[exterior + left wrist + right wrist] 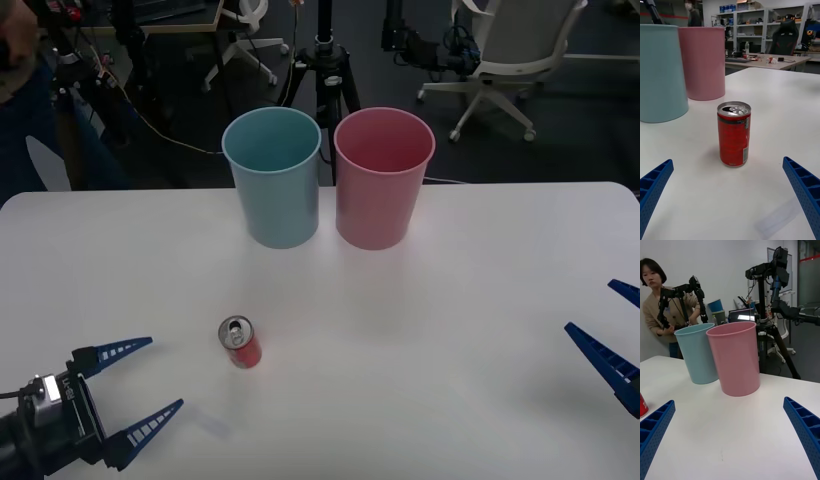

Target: Grasp the object on the table and drop it into the matching bin: aluminum can to the light blue bin, PET bottle to the pink bin.

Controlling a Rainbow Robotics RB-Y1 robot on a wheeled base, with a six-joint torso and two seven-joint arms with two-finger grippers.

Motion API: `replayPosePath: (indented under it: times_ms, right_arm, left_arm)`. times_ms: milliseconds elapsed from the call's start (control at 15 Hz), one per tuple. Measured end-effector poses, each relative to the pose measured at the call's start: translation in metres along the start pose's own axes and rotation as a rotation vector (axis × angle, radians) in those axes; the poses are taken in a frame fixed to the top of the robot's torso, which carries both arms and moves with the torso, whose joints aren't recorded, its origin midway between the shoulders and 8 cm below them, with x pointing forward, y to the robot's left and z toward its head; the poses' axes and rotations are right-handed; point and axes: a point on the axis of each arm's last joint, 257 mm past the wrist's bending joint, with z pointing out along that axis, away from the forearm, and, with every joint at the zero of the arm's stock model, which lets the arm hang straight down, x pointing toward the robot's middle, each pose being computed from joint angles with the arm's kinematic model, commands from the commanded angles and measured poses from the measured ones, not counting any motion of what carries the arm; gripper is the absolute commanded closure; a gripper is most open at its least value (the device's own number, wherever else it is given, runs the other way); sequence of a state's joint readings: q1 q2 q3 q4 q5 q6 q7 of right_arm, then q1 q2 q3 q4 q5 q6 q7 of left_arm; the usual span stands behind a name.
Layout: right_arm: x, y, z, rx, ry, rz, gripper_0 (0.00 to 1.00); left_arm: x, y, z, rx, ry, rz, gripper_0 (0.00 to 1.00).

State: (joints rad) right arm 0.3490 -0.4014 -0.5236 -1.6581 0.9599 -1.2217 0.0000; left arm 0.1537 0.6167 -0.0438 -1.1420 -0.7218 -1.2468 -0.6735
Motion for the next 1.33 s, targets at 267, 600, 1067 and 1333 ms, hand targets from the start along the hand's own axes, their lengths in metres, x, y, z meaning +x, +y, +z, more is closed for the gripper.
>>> replayPosePath:
  times_ms: [267, 600, 1067, 1333]
  right_arm:
    - [0.000, 0.000, 0.000, 0.000, 0.000, 0.000, 0.00]
    - [0.000, 0.000, 0.000, 0.000, 0.000, 0.000, 0.00]
    - [0.000, 0.000, 0.000, 0.000, 0.000, 0.000, 0.00]
    - [0.000, 0.000, 0.000, 0.000, 0.000, 0.000, 0.00]
  left_arm:
    - [0.017, -0.004, 0.031, 0.021, -0.015, 0.021, 0.00]
    - [0.022, -0.005, 0.070, 0.021, -0.022, 0.025, 0.00]
    - [0.020, -0.010, 0.115, 0.024, -0.028, 0.014, 0.00]
    - [0.016, -0.010, 0.128, 0.027, -0.031, 0.006, 0.00]
